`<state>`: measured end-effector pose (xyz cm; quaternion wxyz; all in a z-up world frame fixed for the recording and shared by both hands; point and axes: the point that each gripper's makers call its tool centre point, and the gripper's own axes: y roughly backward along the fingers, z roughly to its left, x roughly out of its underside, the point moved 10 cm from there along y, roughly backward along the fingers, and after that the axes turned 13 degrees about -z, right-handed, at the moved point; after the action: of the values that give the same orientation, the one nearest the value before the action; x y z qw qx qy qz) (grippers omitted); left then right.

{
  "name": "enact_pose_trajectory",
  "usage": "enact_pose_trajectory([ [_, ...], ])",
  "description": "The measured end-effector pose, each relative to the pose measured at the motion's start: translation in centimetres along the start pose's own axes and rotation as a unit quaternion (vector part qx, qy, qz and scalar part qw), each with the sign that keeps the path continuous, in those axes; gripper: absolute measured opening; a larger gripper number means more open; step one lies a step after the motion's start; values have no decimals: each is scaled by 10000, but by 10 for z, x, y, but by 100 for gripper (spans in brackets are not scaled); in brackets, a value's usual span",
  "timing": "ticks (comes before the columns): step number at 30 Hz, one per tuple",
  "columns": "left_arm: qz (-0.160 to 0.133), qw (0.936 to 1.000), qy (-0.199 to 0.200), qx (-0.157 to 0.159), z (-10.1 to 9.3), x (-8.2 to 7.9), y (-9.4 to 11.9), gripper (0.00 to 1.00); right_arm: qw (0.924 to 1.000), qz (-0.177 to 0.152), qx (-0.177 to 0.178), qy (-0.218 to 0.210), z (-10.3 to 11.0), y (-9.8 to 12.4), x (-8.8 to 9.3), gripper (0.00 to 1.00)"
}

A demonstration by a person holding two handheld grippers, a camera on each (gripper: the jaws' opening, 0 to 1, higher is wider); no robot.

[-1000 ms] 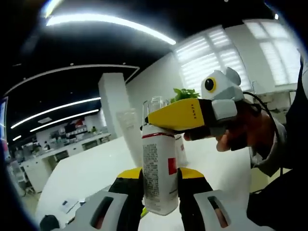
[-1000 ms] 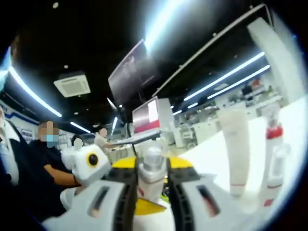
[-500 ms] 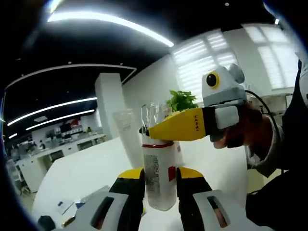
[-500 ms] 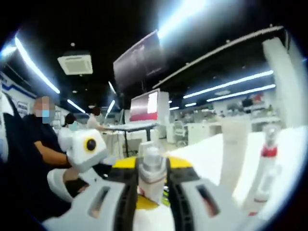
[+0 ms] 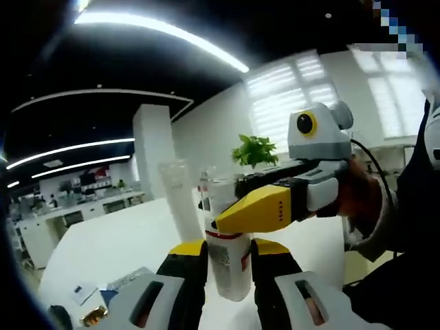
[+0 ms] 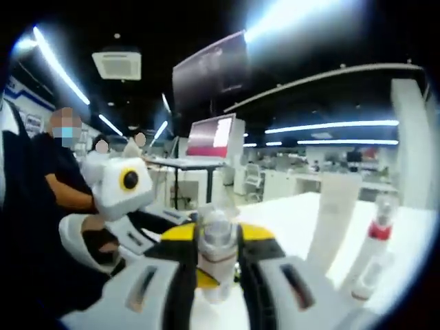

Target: Arrange the skincare products in the storage area until every visible bottle or jar stands upright without overlapping.

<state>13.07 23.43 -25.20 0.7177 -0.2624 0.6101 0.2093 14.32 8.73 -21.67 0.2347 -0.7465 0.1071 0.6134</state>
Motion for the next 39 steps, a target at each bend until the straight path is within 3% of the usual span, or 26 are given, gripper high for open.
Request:
enact_pose_trajectory([
  [5,86,9999,56,11,0,3,0,25,9999,99,-17,14,0,0,3,21],
  [16,-30,9995,307,-43,2,-1,2,23,9995,-148,6,-289,-3,0,3,22],
  [24,-93,9991,421,-37,10,-5,-3,23,9994,-161,142,-258,-10,6,-1,28],
  [33,-73,9991,408,-58,25,-5,-17,23,9999,62,107,-50,-23,20,-11,52],
  [39,-117,9992,376,-113,30,-5,-25,23,9990,409,124,88,-24,25,-13,83],
])
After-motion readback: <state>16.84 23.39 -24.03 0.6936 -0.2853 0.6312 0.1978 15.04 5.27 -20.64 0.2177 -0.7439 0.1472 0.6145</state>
